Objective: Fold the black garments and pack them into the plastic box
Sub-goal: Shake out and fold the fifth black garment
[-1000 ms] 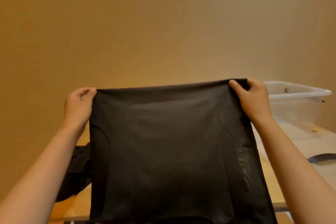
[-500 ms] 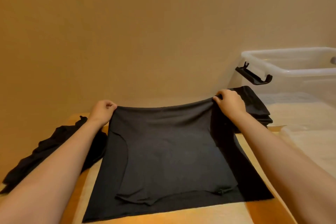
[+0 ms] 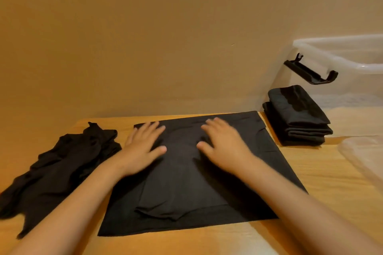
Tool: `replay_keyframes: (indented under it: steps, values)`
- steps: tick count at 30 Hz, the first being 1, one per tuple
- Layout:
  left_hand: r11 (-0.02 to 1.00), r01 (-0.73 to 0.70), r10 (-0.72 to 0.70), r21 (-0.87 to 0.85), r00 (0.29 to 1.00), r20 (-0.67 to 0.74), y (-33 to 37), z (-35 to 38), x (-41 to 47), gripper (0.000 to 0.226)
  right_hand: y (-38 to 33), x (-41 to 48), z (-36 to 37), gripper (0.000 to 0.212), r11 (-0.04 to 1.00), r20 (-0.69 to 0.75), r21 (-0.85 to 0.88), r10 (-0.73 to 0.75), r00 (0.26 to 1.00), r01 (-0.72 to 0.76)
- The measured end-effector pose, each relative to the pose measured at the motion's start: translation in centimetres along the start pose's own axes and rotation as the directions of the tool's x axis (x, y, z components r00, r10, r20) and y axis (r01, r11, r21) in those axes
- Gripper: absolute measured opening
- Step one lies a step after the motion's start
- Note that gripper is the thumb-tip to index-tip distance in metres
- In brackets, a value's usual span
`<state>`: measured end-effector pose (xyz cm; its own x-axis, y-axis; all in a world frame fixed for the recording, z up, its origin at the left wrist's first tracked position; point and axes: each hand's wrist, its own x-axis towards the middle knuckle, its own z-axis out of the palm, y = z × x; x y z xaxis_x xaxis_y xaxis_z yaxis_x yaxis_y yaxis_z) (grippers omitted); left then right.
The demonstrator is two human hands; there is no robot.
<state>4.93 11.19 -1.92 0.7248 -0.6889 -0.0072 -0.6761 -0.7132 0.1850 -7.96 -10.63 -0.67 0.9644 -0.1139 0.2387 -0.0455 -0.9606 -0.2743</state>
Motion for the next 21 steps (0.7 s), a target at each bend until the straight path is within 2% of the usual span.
replay_keyframes:
  steps: [2, 4, 5, 8, 10, 13, 14, 17, 21]
  values:
    - [0.998, -0.061, 0.061, -0.004, 0.995, 0.084, 1.0, 0.8, -4.1, 0.066, -4.8, -3.3, 0.9, 0.064, 0.988, 0.065, 0.061, -0.147, 0.987, 0.143]
    - [0.998, -0.063, 0.064, -0.011, 0.989, 0.130, 1.3, 1.7, -7.2, 0.074, -8.6, -5.7, 2.3, 0.067, 0.972, 0.150, 0.110, -0.221, 0.964, 0.206]
    - [0.998, -0.055, 0.056, -0.011, 0.990, 0.133, 1.3, 2.1, -8.4, 0.073, -10.0, -6.7, 3.1, 0.069, 0.968, 0.195, 0.129, -0.236, 0.952, 0.213]
    - [0.999, -0.028, 0.027, 0.019, 0.997, 0.067, 1.5, 3.4, -10.6, 0.055, -12.3, -8.6, 5.4, 0.080, 0.977, 0.300, 0.103, -0.211, 0.930, 0.188]
    - [0.997, -0.016, 0.013, 0.069, 0.999, 0.043, 1.7, 3.7, -11.3, 0.055, -12.3, -9.5, 6.2, 0.095, 0.979, 0.323, 0.050, -0.205, 0.924, 0.200]
    - [0.997, 0.014, -0.018, 0.079, 0.999, 0.041, 2.8, 4.2, -12.4, 0.095, -11.4, -11.1, 5.6, 0.100, 0.968, 0.344, 0.039, -0.246, 0.906, 0.248]
    - [0.996, 0.031, -0.035, 0.080, 0.998, 0.050, 3.5, 4.4, -12.9, 0.102, -11.0, -11.7, 5.2, 0.098, 0.962, 0.343, 0.050, -0.269, 0.900, 0.269]
    - [0.996, 0.065, -0.068, 0.065, 0.997, 0.044, 6.4, 4.7, -15.2, 0.095, -8.8, -14.2, 4.1, 0.088, 0.940, 0.314, 0.087, -0.341, 0.886, 0.331]
    - [1.000, 0.003, -0.001, -0.021, 0.997, 0.077, 9.1, 4.4, -18.0, 0.094, -5.2, -17.7, 2.0, 0.085, 0.919, 0.301, 0.126, -0.394, 0.868, 0.373]
